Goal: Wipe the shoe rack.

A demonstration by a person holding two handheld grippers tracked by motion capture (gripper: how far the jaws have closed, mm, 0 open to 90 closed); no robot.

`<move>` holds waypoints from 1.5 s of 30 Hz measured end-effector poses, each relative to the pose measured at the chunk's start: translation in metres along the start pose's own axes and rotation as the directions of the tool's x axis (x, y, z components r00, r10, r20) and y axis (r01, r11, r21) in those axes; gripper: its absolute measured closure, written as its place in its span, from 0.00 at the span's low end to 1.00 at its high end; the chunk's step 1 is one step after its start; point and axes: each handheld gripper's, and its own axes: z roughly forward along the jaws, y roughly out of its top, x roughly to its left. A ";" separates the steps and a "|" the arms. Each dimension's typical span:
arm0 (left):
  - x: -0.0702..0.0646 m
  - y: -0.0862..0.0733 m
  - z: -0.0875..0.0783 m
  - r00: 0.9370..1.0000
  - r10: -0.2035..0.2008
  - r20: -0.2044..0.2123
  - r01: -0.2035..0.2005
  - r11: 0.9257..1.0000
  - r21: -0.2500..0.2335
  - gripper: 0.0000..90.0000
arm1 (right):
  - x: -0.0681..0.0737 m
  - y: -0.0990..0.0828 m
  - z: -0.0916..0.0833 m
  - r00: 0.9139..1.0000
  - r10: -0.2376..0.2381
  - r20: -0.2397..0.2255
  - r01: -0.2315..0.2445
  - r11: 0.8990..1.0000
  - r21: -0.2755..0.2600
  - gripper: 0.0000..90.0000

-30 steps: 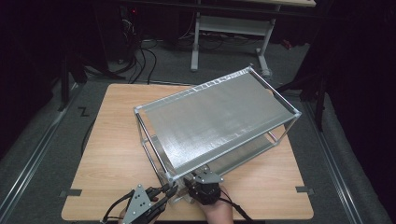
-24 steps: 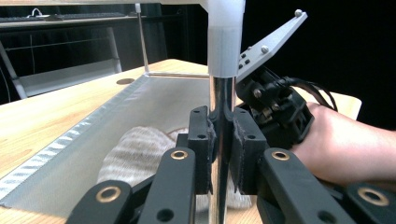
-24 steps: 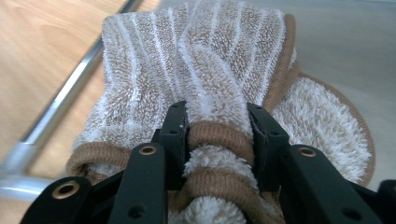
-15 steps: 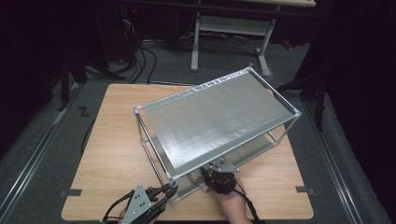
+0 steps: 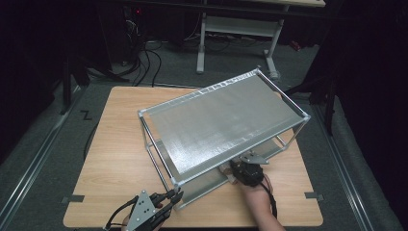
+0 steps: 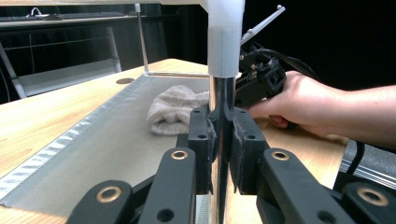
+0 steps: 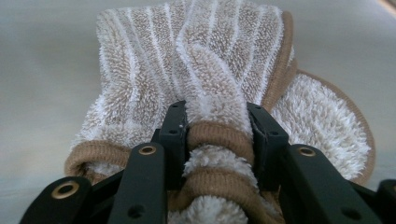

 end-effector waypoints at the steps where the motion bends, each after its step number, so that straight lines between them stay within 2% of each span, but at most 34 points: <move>1: 0.000 0.000 0.000 1.000 0.000 0.000 0.000 1.000 0.000 0.89 | -0.006 0.000 0.000 1.000 0.005 0.010 -0.005 1.000 0.000 0.71; 2: 0.000 0.000 0.000 1.000 0.000 0.000 0.000 1.000 0.000 0.89 | -0.011 0.000 0.001 1.000 0.013 0.025 -0.013 1.000 0.003 0.71; 3: 0.000 0.000 0.000 1.000 -0.001 0.000 0.001 1.000 -0.001 0.89 | -0.018 0.001 0.001 0.999 -0.011 0.041 0.011 1.000 0.002 0.71; 4: 0.000 0.000 0.000 1.000 0.002 -0.001 -0.002 1.000 -0.001 0.89 | -0.022 0.001 0.001 0.998 0.019 0.055 -0.019 1.000 0.008 0.71; 8: 0.000 0.000 0.000 1.000 0.003 -0.002 -0.003 1.000 0.000 0.89 | -0.045 0.001 0.002 0.994 0.046 0.103 -0.047 0.999 0.013 0.71; 12: 0.000 0.000 0.000 1.000 0.004 -0.003 -0.004 1.000 0.000 0.89 | -0.065 -0.001 0.002 0.987 0.067 0.147 -0.068 0.998 0.002 0.71; 13: 0.000 0.000 0.000 1.000 0.003 -0.003 -0.003 1.000 0.000 0.89 | -0.071 -0.001 0.002 0.986 0.053 0.156 -0.054 0.999 0.000 0.71; 16: 0.000 0.000 0.000 1.000 0.003 -0.003 -0.003 1.000 0.000 0.89 | -0.083 -0.001 0.001 0.978 0.068 0.197 -0.071 0.997 0.007 0.71; 21: 0.000 0.000 -0.001 1.000 0.005 -0.005 -0.005 1.000 0.000 0.89 | -0.104 -0.002 -0.001 0.966 0.093 0.242 -0.099 0.995 0.012 0.71; 25: 0.000 0.000 -0.001 1.000 0.000 -0.005 0.000 1.000 0.000 0.89 | -0.116 -0.004 -0.003 0.963 0.099 0.251 -0.103 0.995 0.004 0.70; 31: 0.000 0.000 -0.001 1.000 -0.002 -0.004 0.002 1.000 -0.001 0.89 | -0.117 -0.006 -0.001 0.962 0.095 0.255 -0.096 0.995 -0.009 0.69; 32: 0.000 0.000 -0.001 1.000 -0.003 -0.004 0.003 1.000 -0.002 0.89 | -0.116 -0.006 -0.001 0.962 0.108 0.252 -0.109 0.994 -0.010 0.70; 37: 0.001 -0.001 -0.001 1.000 -0.007 -0.003 0.007 1.000 -0.004 0.89 | -0.115 -0.007 -0.001 0.964 0.115 0.241 -0.113 0.993 -0.022 0.73; 45: 0.001 -0.001 0.000 1.000 -0.008 -0.001 0.008 1.000 -0.006 0.89 | -0.095 -0.007 -0.006 0.980 0.104 0.171 -0.099 0.994 -0.038 0.79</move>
